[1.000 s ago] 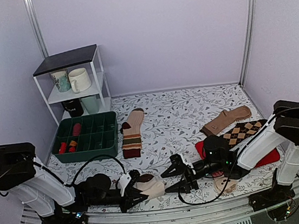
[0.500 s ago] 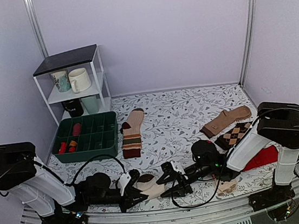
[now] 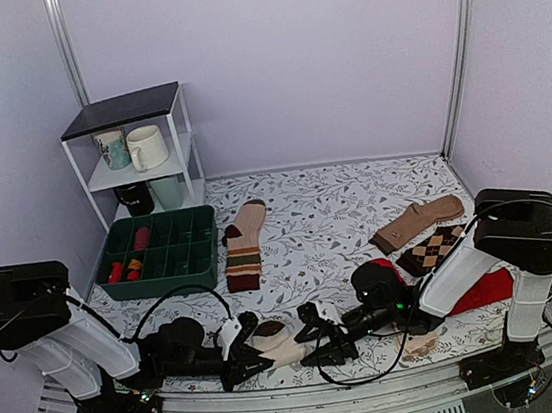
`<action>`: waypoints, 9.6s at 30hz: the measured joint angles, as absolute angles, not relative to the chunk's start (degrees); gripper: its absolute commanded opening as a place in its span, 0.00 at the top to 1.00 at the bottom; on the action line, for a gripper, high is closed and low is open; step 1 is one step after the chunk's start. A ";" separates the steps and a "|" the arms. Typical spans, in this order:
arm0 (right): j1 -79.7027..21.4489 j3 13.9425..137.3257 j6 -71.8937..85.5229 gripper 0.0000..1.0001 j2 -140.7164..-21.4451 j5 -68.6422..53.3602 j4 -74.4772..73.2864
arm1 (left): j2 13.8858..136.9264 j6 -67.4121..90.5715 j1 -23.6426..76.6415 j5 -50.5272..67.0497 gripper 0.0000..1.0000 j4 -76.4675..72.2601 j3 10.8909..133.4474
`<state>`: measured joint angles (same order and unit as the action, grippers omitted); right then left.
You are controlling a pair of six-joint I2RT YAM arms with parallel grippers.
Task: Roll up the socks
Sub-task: Roll a pair of socks at the center of the board.
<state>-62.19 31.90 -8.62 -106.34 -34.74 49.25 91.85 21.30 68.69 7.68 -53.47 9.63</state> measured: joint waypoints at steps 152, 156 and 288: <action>-65.25 34.74 -2.87 0.36 -103.72 -31.40 44.16 | 90.37 22.41 69.56 9.63 1.00 -45.01 14.31; -65.25 35.29 -3.33 0.36 -103.72 -30.74 39.64 | 90.37 22.46 69.56 9.63 1.00 -45.01 14.28; -64.69 70.67 1.48 0.26 -116.95 -36.05 -8.64 | 74.65 42.26 83.24 -20.91 1.00 -25.17 11.53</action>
<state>-64.69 70.67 1.48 -116.95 -36.05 -8.64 74.65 42.26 83.24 -20.91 -25.17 11.53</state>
